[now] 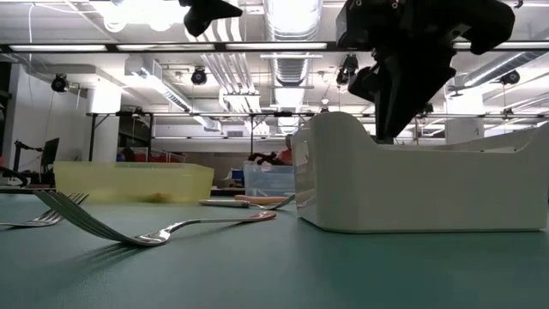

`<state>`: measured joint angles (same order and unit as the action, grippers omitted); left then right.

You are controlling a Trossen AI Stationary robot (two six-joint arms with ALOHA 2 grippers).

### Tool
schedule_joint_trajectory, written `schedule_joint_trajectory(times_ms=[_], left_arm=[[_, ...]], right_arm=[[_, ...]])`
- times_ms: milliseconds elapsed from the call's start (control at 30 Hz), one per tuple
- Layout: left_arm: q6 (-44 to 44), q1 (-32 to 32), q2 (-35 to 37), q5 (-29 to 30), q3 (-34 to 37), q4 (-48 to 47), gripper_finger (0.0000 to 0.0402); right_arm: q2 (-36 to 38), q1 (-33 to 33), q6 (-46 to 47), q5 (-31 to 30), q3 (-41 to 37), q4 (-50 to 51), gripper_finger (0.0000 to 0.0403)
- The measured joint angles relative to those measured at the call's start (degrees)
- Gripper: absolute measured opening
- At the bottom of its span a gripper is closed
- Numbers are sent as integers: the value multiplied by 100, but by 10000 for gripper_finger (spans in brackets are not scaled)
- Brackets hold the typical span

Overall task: Sort silverware by color (type)
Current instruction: Put the orange fork into the white bin

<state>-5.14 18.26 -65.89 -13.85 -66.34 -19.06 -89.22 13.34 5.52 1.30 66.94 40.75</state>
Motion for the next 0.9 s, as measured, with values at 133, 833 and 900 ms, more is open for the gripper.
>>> schedule_joint_trajectory(times_ms=[133,833,900], left_arm=[[-65,-9,0,-2,53,-23,157],[-416,-31,-2,-15,162,5,157],[-402,-31,-2,-17,163,5,157]], right_arm=[[193,0,56,2,0,77,64],[-629,28,-348,179,0,-444,130],[-704,28,-306,187,0,-462,133]])
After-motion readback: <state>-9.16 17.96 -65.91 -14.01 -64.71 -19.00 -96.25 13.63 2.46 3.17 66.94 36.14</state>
